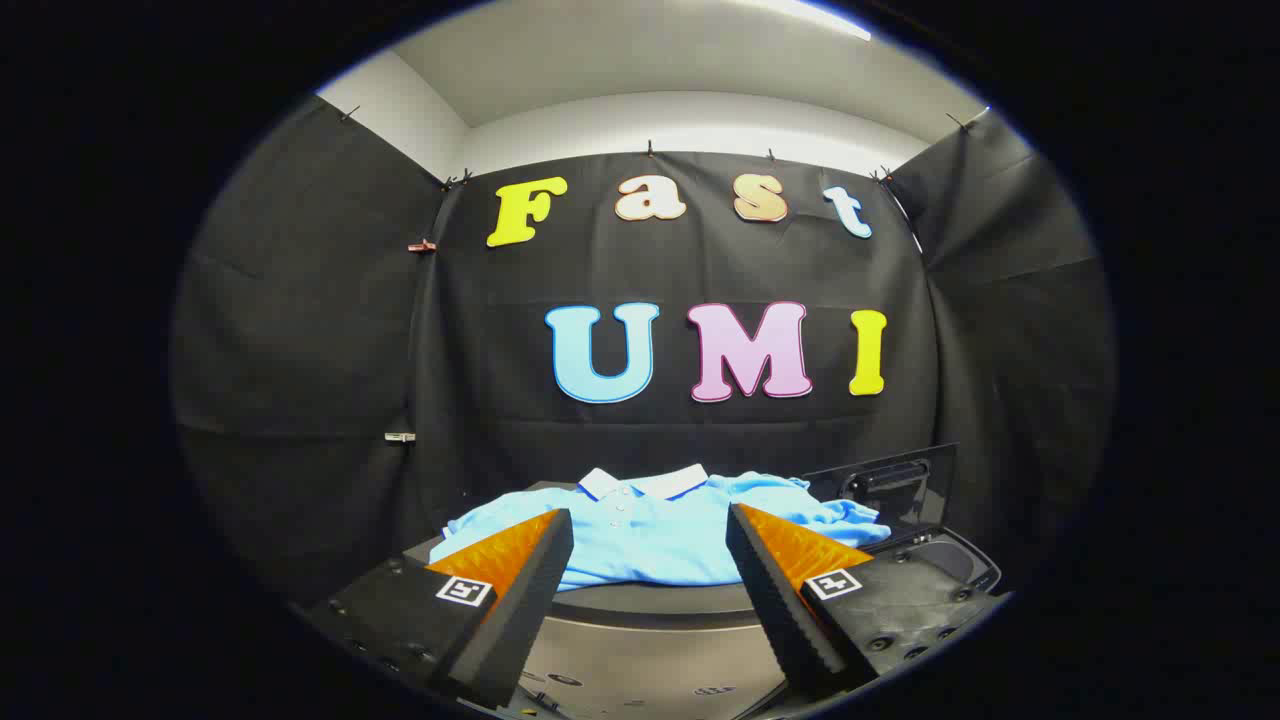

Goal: Put the clothes into the washing machine and then close the washing machine lid.

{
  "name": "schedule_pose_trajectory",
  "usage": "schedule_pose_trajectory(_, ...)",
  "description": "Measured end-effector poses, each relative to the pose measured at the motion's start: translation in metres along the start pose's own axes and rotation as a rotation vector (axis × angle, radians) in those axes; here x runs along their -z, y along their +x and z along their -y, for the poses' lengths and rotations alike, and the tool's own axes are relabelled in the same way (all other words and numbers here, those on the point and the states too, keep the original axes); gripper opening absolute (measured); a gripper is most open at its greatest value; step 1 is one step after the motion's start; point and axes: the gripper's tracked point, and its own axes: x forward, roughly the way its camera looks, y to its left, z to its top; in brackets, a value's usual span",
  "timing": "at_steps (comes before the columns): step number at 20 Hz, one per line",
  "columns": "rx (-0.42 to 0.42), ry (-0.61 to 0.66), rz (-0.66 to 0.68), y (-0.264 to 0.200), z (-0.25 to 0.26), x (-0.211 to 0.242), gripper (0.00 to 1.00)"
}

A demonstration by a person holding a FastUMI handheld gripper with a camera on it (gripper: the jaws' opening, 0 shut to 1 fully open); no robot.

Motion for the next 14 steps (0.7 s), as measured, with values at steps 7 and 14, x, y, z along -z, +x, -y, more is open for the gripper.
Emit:
schedule_pose_trajectory(7, -0.019, 0.011, -0.006, 0.0020, -0.0146, 0.0018, 0.97)
schedule_pose_trajectory(14, -0.011, 0.008, -0.010, 0.0057, -0.0125, 0.0053, 0.98)
